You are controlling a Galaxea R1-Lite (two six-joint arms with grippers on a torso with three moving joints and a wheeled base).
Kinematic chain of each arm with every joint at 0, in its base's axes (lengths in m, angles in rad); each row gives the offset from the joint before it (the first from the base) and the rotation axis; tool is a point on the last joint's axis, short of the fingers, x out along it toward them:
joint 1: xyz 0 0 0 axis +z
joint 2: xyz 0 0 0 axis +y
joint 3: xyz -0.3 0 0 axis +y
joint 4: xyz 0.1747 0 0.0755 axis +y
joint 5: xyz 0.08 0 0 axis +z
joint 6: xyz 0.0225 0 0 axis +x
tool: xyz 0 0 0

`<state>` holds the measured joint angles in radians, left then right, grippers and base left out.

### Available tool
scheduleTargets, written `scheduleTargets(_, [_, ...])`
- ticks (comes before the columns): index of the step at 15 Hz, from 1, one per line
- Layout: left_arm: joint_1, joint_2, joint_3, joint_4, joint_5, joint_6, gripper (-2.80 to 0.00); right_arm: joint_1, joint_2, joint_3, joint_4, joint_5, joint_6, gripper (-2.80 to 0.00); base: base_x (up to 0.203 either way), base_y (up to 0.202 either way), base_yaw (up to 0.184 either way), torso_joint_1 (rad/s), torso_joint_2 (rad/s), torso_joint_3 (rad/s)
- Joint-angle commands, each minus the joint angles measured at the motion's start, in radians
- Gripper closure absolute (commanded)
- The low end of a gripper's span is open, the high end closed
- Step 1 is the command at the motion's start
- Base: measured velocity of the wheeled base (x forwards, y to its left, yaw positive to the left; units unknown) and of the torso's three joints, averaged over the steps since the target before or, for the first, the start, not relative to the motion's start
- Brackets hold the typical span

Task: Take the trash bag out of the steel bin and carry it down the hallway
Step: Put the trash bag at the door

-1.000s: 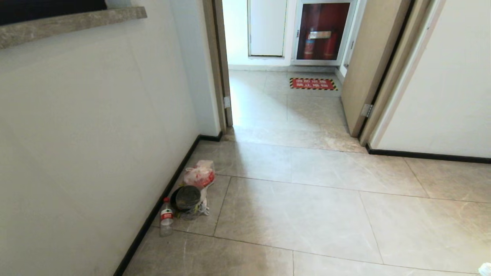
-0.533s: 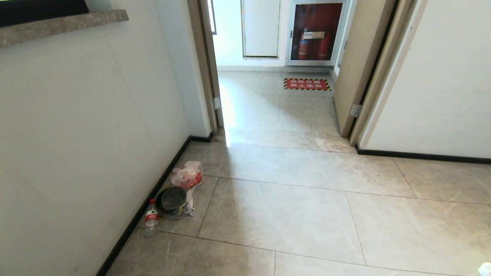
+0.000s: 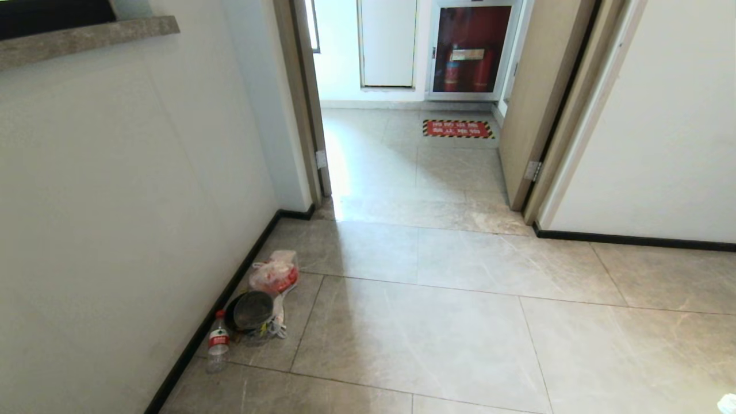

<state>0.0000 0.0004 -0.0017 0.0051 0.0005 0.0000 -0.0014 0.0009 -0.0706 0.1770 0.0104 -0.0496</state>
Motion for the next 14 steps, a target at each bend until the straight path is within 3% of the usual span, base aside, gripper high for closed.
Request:
scheduleTargets(1, [0.0,0.0,0.0,-0.001,0.0,0.0,0.0,0.0,0.001,0.0,0.001,0.0,0.0,0.0,0.192,0.0,-0.001,0.002,0.01,0.002])
scheduleTargets(10, [0.0,0.0,0.0,-0.001,0.0,0.003,0.0,0.0,0.001,0.0,0.001,0.0,-0.001,0.0,0.191,0.0,0.002,0.003,0.0,0.002])
scheduleTargets(14, [0.0,0.0,0.0,-0.001,0.0,0.002,0.0,0.0,0.001,0.0,0.001,0.002,-0.006,0.0,0.029,0.0,0.001,0.001,0.0,0.001])
